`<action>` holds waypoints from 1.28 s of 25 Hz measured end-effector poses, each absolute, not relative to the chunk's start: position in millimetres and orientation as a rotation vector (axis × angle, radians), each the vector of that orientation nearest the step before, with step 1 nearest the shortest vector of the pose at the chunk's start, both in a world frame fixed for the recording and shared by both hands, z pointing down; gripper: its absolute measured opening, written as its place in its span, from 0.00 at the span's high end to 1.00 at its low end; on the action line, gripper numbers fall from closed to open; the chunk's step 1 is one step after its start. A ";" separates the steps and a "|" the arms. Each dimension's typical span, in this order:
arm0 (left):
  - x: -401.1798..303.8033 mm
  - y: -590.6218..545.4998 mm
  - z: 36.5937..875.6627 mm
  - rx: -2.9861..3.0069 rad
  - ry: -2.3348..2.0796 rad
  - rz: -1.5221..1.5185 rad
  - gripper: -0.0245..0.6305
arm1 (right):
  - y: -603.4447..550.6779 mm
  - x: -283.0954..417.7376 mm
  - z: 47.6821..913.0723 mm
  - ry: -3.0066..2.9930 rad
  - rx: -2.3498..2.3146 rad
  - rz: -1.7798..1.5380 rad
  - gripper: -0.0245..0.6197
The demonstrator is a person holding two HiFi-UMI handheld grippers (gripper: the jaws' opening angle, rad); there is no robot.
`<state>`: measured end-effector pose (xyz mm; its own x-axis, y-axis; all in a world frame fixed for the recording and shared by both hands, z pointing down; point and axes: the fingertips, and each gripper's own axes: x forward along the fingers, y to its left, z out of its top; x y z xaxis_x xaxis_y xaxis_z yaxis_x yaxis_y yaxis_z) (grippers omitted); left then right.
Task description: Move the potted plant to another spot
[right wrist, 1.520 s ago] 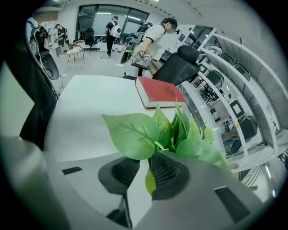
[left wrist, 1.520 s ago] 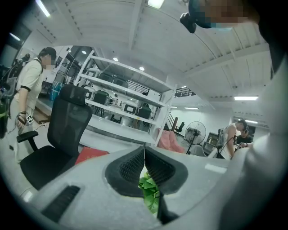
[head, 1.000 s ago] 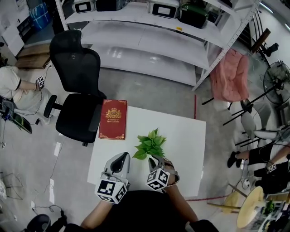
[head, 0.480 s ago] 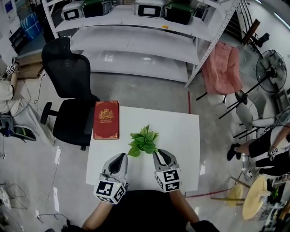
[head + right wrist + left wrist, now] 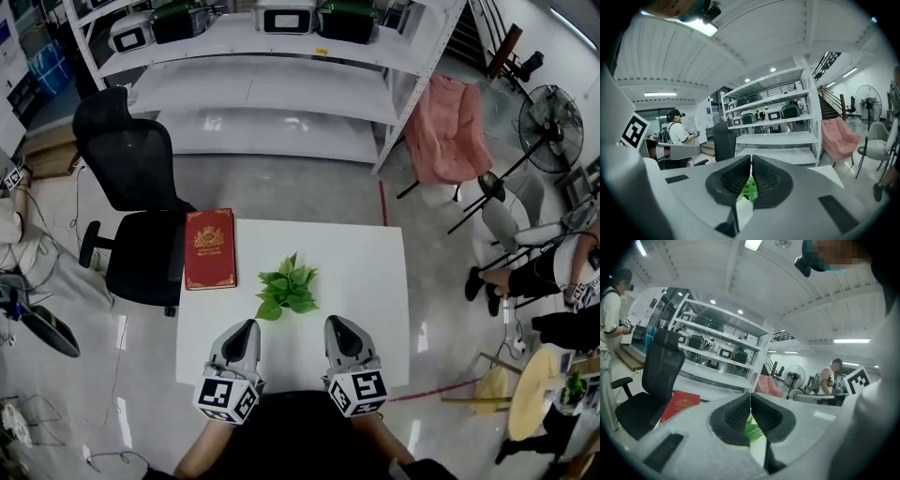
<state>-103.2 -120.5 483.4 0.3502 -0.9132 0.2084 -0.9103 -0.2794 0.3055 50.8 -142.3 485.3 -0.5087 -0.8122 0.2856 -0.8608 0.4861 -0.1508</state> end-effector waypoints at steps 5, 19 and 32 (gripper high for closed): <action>-97.7 -119.4 486.7 2.252 -1.591 -0.001 0.93 | -133.4 51.9 494.7 -2.527 1.464 0.447 0.94; -89.4 -121.5 484.6 2.263 -1.582 0.003 0.93 | -135.4 54.5 496.1 -2.525 1.436 0.434 0.94; -87.2 -126.8 485.1 2.277 -1.568 -0.003 0.93 | -139.1 53.9 496.8 -2.532 1.431 0.426 0.94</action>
